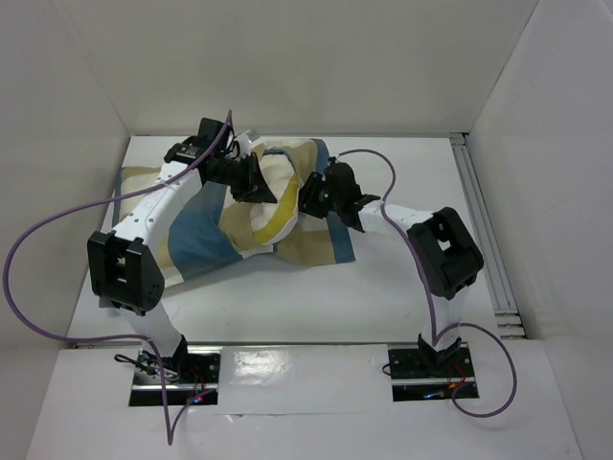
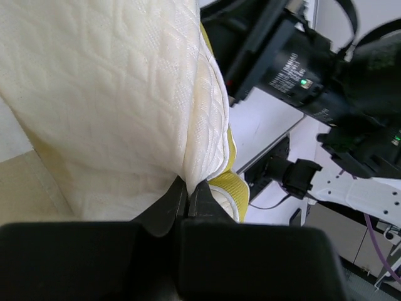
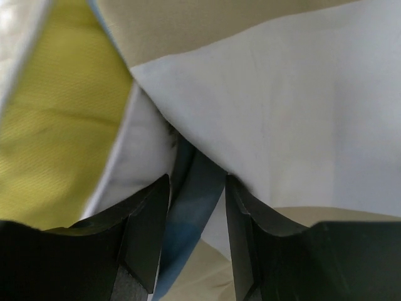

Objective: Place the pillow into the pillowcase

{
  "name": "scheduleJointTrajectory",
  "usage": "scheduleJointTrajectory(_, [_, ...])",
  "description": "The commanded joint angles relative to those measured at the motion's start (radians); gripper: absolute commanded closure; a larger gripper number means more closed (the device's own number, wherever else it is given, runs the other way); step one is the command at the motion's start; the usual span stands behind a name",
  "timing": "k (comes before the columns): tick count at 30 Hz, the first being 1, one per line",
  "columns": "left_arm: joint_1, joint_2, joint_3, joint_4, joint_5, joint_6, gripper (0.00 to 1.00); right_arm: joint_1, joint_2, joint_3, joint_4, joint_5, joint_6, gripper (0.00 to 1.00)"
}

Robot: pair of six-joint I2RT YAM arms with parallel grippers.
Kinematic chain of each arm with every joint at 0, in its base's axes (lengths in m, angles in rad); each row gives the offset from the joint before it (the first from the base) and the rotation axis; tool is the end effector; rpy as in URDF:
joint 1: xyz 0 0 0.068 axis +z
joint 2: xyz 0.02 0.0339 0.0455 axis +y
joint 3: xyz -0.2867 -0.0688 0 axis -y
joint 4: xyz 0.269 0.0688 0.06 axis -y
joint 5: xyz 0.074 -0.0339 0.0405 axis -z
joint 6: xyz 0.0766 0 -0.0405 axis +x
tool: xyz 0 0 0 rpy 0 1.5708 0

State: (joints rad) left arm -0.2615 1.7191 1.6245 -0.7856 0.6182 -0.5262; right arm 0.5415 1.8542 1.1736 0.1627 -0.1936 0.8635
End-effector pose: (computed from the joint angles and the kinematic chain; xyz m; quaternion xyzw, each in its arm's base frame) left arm 0.3969 -0.1522 0.3262 -0.0162 0.9021 -0.3881 0.1879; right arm 0.4008 0.2583 0.1923 0.0900 0.8572 0.3869 0.3277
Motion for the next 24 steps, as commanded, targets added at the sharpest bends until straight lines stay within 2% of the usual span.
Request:
scheduleJointTrajectory(1, [-0.004,-0.07,0.025,0.054,0.144,-0.014,1.0,0.017,0.045,0.079,0.086,0.013,0.028,0.52])
scheduleJointTrajectory(2, [-0.004,-0.079,0.025,0.054,0.155,-0.014,1.0,0.017,0.078,0.098,0.086,0.013,0.028,0.52])
scheduleJointTrajectory(3, [-0.004,-0.079,0.025,0.063,0.155,-0.014,1.0,0.027,0.097,0.121,0.077,0.013,0.019,0.48])
scheduleJointTrajectory(5, [-0.004,-0.079,0.025,0.063,0.164,-0.023,1.0,0.038,0.167,0.219,0.002,0.025,0.006,0.34])
scheduleJointTrajectory(8, [0.007,-0.088,0.014,0.072,0.175,-0.032,1.0,0.048,0.252,0.329,-0.07,0.081,-0.003,0.34])
scheduleJointTrajectory(9, [0.016,-0.088,0.014,0.081,0.175,-0.032,1.0,0.048,0.263,0.34,-0.098,0.094,-0.012,0.47])
scheduleJointTrajectory(12, [0.042,-0.098,-0.012,0.082,0.164,-0.043,1.0,0.048,0.226,0.31,-0.12,0.163,-0.037,0.78])
scheduleJointTrajectory(13, [0.051,-0.11,-0.021,0.092,0.164,-0.043,1.0,0.048,0.206,0.287,-0.12,0.178,-0.05,0.96])
scheduleJointTrajectory(14, [0.071,-0.11,-0.049,0.111,0.164,-0.043,1.0,0.038,0.163,0.237,-0.12,0.19,-0.05,1.0])
scheduleJointTrajectory(17, [0.097,-0.131,-0.107,0.129,0.164,-0.066,1.0,0.014,0.103,0.16,-0.12,0.213,-0.099,1.0])
scheduleJointTrajectory(19, [0.128,-0.141,-0.135,0.155,0.112,-0.095,1.0,0.005,0.044,0.135,-0.14,0.223,-0.136,1.0])
scheduleJointTrajectory(21, [0.128,-0.151,-0.172,0.155,-0.004,-0.122,1.0,0.005,-0.022,0.095,-0.14,0.209,-0.158,1.0])
scheduleJointTrajectory(22, [0.116,-0.162,-0.19,0.173,-0.155,-0.161,1.0,0.005,-0.045,0.083,-0.14,0.197,-0.17,1.0])
scheduleJointTrajectory(24, [0.105,-0.148,-0.247,0.209,-0.266,-0.191,1.0,0.005,-0.117,0.039,-0.131,0.159,-0.181,1.0])
